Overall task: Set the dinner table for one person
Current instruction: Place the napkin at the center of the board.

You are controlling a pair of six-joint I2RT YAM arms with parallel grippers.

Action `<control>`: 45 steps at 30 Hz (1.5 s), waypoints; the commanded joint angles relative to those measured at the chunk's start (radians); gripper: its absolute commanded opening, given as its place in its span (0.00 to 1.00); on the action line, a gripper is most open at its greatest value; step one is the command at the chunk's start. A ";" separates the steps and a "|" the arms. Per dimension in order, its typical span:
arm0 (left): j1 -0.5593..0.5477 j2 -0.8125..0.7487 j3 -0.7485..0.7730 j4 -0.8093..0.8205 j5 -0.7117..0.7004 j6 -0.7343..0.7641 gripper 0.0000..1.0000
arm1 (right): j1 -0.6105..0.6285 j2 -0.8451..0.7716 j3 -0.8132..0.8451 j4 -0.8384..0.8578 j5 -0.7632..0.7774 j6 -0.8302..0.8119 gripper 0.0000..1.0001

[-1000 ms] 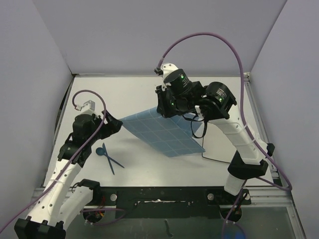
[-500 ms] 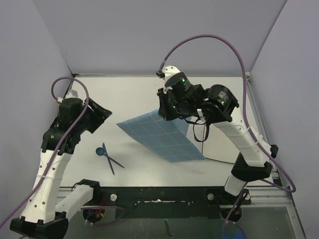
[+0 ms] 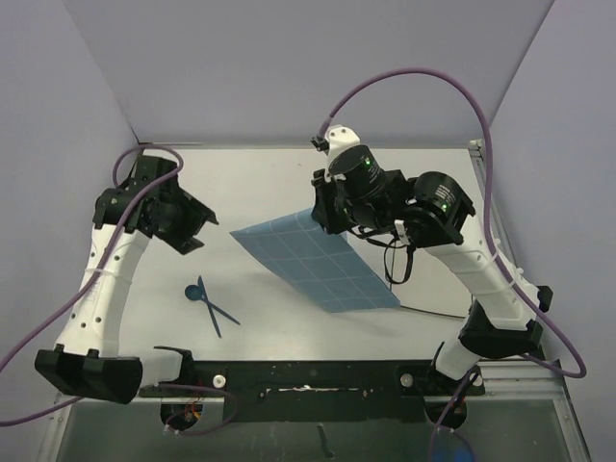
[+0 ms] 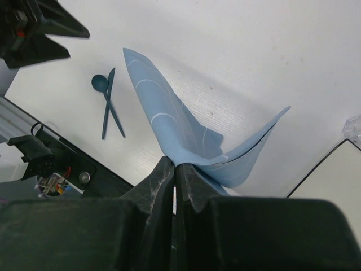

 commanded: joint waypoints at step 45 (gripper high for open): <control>-0.211 -0.083 -0.441 0.512 -0.026 -0.567 0.23 | 0.045 -0.028 0.000 0.144 0.068 -0.015 0.00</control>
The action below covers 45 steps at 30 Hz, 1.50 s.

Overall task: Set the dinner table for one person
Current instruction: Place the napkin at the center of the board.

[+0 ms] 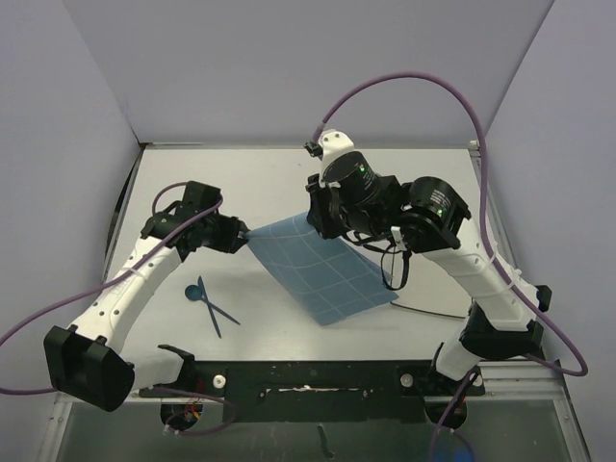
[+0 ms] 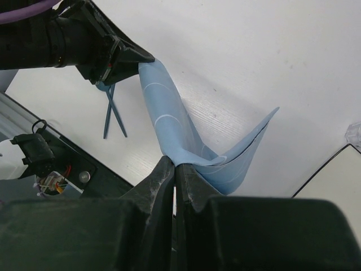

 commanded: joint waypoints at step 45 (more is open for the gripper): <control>-0.003 0.014 0.592 -0.210 -0.529 0.605 0.00 | -0.127 0.046 -0.054 0.156 -0.170 -0.022 0.00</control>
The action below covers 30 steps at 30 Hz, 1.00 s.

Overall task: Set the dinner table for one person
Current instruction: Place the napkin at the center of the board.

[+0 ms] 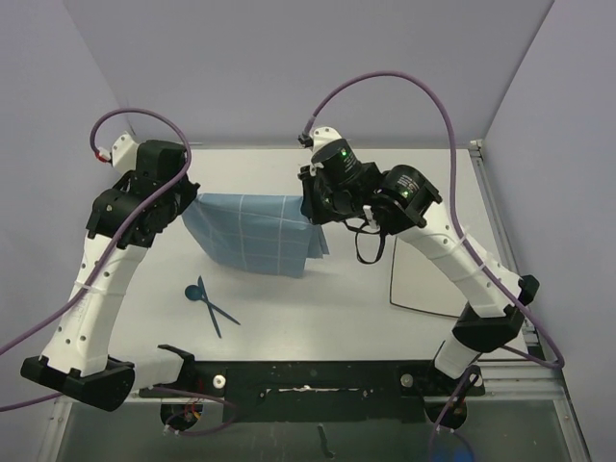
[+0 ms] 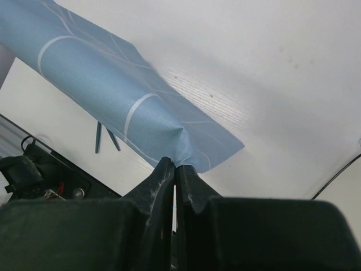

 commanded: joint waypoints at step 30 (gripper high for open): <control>-0.009 -0.314 -0.149 -0.072 0.051 0.022 0.00 | 0.141 -0.251 -0.196 0.008 0.095 0.138 0.00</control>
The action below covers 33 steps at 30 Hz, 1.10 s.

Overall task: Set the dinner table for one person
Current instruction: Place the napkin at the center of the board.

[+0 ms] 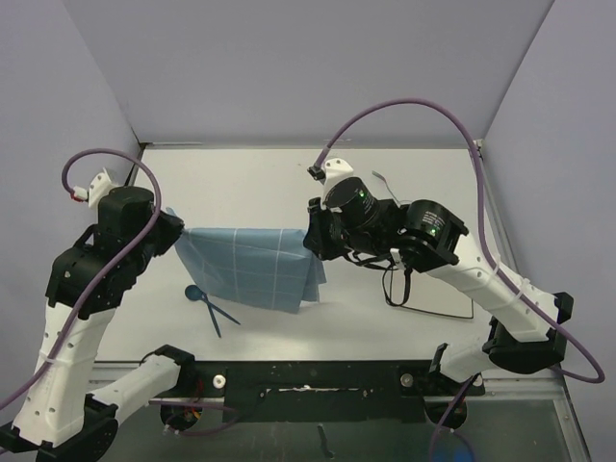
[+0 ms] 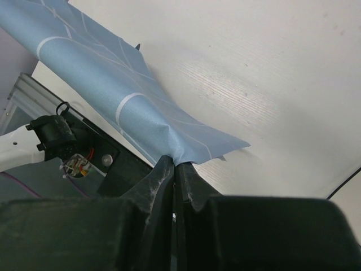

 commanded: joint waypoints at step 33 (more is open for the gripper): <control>0.003 -0.092 -0.121 -0.031 0.020 -0.035 0.00 | 0.061 -0.181 -0.094 -0.088 0.176 0.078 0.00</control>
